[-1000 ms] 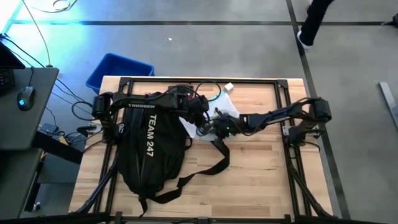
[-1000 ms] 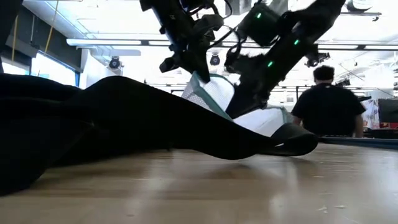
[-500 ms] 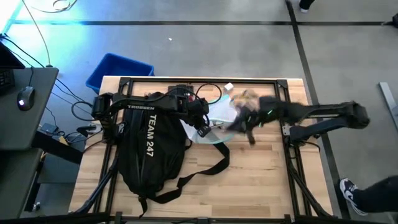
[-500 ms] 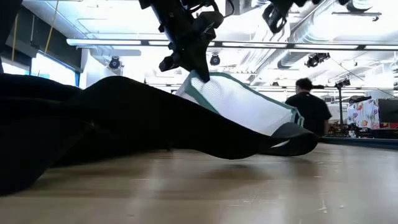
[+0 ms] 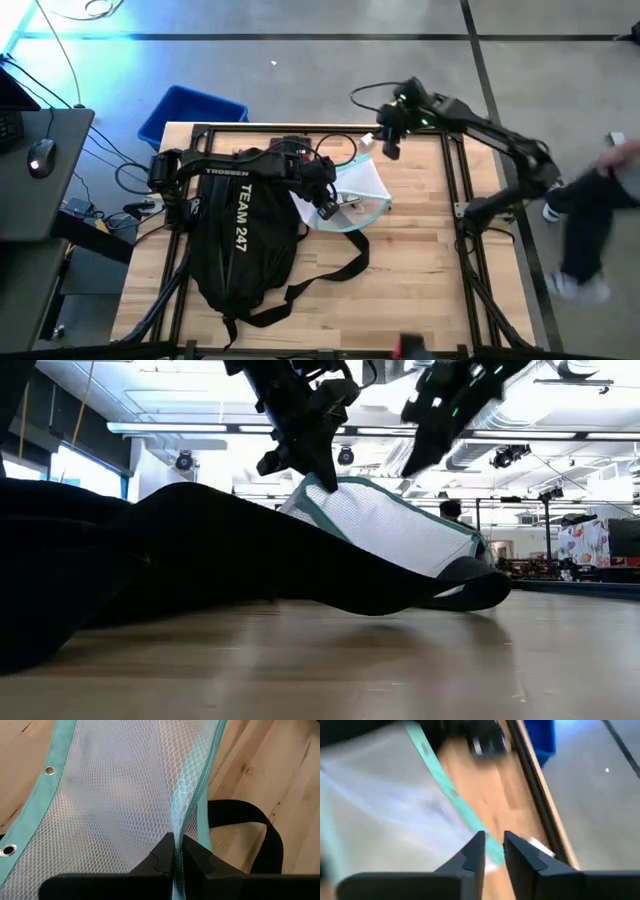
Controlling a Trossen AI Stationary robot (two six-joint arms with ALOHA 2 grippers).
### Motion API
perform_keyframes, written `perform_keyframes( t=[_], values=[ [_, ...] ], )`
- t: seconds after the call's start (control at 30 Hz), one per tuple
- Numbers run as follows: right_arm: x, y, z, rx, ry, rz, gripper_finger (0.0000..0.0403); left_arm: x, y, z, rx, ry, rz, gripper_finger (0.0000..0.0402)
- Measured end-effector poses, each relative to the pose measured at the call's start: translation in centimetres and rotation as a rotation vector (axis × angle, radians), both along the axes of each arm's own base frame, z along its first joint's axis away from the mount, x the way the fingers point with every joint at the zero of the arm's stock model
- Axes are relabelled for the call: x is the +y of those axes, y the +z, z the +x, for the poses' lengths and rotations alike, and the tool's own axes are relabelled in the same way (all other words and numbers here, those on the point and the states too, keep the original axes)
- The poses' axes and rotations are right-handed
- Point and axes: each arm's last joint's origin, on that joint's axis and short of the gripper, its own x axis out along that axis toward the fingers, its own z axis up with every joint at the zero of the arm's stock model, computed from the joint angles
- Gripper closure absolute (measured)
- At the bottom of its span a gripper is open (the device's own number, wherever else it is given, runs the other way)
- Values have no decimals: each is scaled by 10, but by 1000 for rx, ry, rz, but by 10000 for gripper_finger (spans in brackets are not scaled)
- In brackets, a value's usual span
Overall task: Unpack backpack
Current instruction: Put the white charger adapter into the transparent zip bag
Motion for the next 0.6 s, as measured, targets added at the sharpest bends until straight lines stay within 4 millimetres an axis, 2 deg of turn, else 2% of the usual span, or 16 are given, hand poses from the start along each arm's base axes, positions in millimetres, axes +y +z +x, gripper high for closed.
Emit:
perform_keyframes(
  t=[0.1,0.2,0.33,0.5,0.6],
  values=[
    [-29,-22,15,131,104,-61,308,-1,0,0,-1,-4,-5,402],
    [-56,-41,33,257,124,-102,280,-1,0,0,-3,1,-8,402],
    [-82,-64,52,314,144,-85,250,-1,0,0,-5,1,-9,402],
    [-90,-78,61,382,366,-144,229,-2,0,1,-7,-2,-19,402],
    [-92,-78,62,378,436,-212,226,-2,0,1,-9,-9,-28,402]
  ],
)
